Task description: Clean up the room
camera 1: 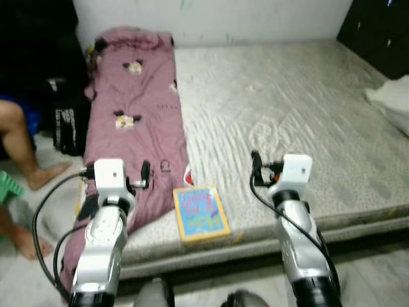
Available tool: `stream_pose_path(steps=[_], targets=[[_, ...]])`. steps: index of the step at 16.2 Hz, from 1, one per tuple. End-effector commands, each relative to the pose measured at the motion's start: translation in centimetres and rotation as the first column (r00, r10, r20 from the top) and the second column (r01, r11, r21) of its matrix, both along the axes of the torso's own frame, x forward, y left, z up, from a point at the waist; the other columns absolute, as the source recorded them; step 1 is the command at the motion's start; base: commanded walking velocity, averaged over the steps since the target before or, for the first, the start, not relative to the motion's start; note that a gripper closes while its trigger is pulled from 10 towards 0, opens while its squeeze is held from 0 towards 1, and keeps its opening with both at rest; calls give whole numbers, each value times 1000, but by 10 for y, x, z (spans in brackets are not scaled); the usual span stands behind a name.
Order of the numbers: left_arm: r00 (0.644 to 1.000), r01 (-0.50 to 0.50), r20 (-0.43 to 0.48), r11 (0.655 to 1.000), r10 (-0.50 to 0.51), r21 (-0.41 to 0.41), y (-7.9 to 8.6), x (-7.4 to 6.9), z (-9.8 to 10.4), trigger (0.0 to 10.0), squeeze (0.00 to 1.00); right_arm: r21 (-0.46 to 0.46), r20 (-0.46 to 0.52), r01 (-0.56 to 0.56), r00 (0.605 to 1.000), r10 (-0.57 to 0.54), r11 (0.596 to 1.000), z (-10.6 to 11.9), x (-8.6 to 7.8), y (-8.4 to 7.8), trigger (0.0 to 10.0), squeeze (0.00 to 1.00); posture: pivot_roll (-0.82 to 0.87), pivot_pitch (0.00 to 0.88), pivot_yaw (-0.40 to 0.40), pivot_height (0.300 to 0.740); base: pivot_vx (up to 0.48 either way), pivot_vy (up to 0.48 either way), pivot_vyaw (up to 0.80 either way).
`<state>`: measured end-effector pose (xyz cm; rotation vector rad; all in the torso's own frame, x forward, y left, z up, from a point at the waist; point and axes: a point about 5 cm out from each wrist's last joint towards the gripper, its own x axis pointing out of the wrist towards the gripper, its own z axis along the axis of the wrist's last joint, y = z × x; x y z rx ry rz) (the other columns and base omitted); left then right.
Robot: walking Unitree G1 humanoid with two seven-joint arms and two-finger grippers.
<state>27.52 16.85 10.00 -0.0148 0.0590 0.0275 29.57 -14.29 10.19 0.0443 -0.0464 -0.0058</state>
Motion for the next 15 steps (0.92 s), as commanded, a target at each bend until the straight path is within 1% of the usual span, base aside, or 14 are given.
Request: stream_pose_path(steps=[1,4,15], targets=[[1000,-11,-13,1000,11,8,2,0,-1,10000,0,-2,-13,-10,1000,10,1000,-2,0,0,10000,0,34,40,5,627,0,0,0],[999,-44,-17,999,44,-3,5,0,-2,10000,0,-4,-18,-12,1000,12,1000,-2,0,0,10000,0,34,38,4,623,0,0,0],[998,-63,-32,998,63,-13,7,0,-2,10000,0,-9,-34,-21,999,21,1000,-3,1,2,10000,0,37,52,3,618,0,0,0]])
